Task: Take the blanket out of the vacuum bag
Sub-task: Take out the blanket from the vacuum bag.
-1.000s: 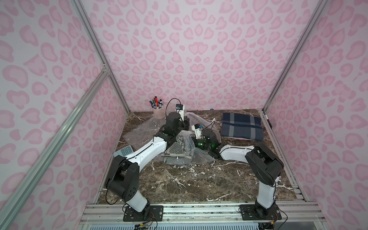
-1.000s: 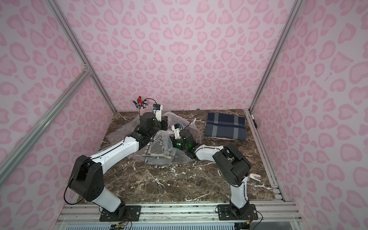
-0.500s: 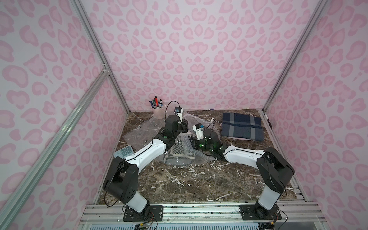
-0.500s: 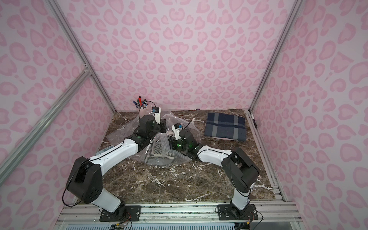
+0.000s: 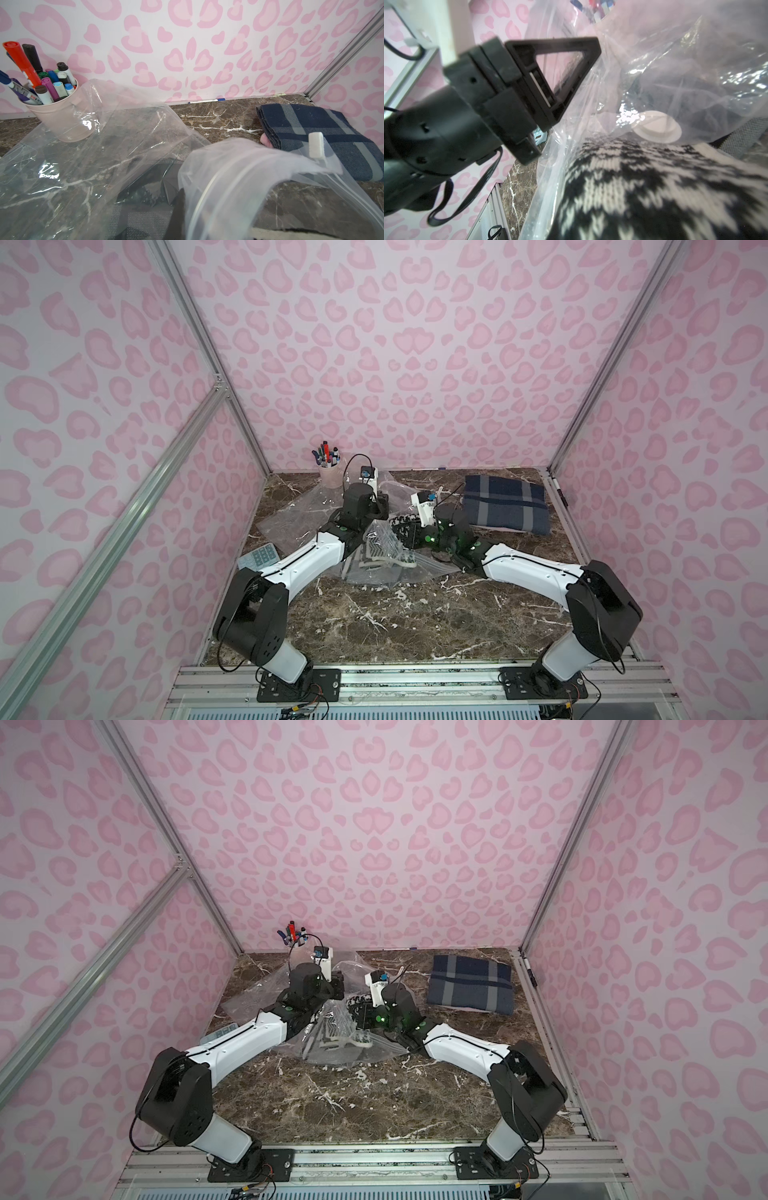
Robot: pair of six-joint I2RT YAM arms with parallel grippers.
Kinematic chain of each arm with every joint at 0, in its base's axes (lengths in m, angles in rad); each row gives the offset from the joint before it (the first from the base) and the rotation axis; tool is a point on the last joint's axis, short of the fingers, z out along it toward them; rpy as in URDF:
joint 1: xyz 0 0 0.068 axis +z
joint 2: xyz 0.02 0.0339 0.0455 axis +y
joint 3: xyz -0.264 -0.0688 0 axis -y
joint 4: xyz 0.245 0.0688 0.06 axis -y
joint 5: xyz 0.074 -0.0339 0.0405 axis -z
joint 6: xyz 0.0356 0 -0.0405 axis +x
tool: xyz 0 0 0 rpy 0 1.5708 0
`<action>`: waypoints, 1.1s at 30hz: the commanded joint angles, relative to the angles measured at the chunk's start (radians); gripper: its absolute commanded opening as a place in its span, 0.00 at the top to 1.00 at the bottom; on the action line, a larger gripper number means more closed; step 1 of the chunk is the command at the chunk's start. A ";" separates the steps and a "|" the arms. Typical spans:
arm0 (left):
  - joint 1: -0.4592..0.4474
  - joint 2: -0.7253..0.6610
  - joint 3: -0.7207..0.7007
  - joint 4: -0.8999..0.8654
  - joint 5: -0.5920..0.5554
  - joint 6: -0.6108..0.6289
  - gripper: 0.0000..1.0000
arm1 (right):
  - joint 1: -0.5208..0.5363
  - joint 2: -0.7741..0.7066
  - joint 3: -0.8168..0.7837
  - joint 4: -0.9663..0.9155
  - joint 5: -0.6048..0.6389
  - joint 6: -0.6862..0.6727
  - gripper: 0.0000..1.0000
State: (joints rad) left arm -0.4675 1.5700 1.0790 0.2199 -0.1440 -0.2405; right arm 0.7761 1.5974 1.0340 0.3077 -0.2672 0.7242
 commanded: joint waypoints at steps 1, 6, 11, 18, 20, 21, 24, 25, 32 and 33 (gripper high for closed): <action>0.004 -0.007 -0.004 -0.023 -0.008 -0.002 0.96 | -0.016 -0.025 0.002 0.029 0.019 -0.025 1.00; 0.009 -0.010 -0.026 -0.019 -0.019 -0.011 0.96 | -0.058 -0.081 -0.042 0.032 0.011 -0.009 1.00; 0.014 -0.005 -0.042 -0.014 -0.023 -0.023 0.96 | -0.090 -0.123 -0.037 -0.008 0.013 -0.019 1.00; 0.024 -0.001 -0.069 -0.001 -0.035 -0.037 0.96 | -0.122 -0.193 -0.018 -0.016 -0.031 0.014 1.00; 0.027 -0.001 -0.070 -0.001 -0.032 -0.039 0.96 | -0.130 -0.216 -0.004 -0.044 -0.025 0.005 1.00; 0.029 -0.001 -0.070 -0.001 -0.032 -0.040 0.96 | -0.136 -0.227 -0.001 -0.055 -0.022 0.000 1.00; 0.033 -0.005 -0.070 -0.001 -0.034 -0.043 0.96 | -0.161 -0.263 -0.003 -0.089 -0.016 -0.005 1.00; 0.035 -0.007 -0.071 -0.001 -0.035 -0.043 0.96 | -0.174 -0.278 -0.009 -0.095 -0.016 -0.006 1.00; 0.047 -0.006 -0.061 -0.042 -0.082 -0.071 0.96 | -0.261 -0.390 -0.079 -0.138 0.013 -0.005 1.00; 0.053 0.002 -0.045 -0.073 -0.107 -0.092 0.96 | -0.278 -0.410 -0.090 -0.145 0.019 -0.006 1.00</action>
State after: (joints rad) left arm -0.4236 1.5654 1.0130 0.2028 -0.1871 -0.2951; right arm 0.5209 1.2213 0.9577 0.1600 -0.2779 0.7284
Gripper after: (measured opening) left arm 0.048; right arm 0.102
